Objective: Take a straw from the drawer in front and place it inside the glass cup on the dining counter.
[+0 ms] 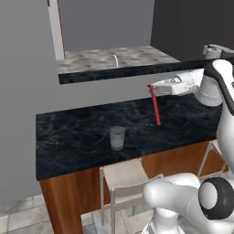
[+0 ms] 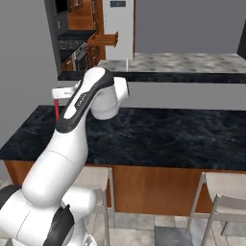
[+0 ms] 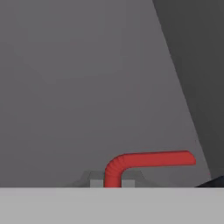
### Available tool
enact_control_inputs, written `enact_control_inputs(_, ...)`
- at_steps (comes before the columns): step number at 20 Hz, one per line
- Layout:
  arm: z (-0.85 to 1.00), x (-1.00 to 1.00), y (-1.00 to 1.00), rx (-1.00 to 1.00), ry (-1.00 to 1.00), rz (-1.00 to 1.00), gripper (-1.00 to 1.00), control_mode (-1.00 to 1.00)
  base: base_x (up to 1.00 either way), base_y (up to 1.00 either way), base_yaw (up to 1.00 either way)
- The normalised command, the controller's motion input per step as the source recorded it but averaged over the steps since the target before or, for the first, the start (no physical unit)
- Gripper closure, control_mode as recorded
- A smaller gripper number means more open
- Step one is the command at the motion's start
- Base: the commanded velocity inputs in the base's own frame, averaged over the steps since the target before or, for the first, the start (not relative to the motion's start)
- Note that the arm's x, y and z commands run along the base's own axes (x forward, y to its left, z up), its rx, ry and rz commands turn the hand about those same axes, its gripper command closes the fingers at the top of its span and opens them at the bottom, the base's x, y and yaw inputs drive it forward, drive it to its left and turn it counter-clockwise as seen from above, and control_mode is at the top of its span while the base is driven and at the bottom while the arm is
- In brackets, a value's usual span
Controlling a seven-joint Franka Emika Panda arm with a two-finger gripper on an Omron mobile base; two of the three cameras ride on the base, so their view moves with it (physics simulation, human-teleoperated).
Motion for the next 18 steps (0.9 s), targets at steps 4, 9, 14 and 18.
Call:
enact_control_inputs(4,-0.01,0.3,0.19,0.23,0.0,0.08,1.0,-1.0,0.0,0.0,0.0)
enact_control_inputs(9,-0.01,0.45,0.27,0.12,0.0,0.04,1.0,-1.0,0.0,0.0,0.0)
enact_control_inputs(14,-0.12,0.34,0.13,0.0,0.0,0.02,1.0,-1.0,0.0,0.0,0.0)
enact_control_inputs(18,-0.22,0.12,0.0,0.0,0.0,0.02,1.0,-1.0,0.0,0.0,0.0)
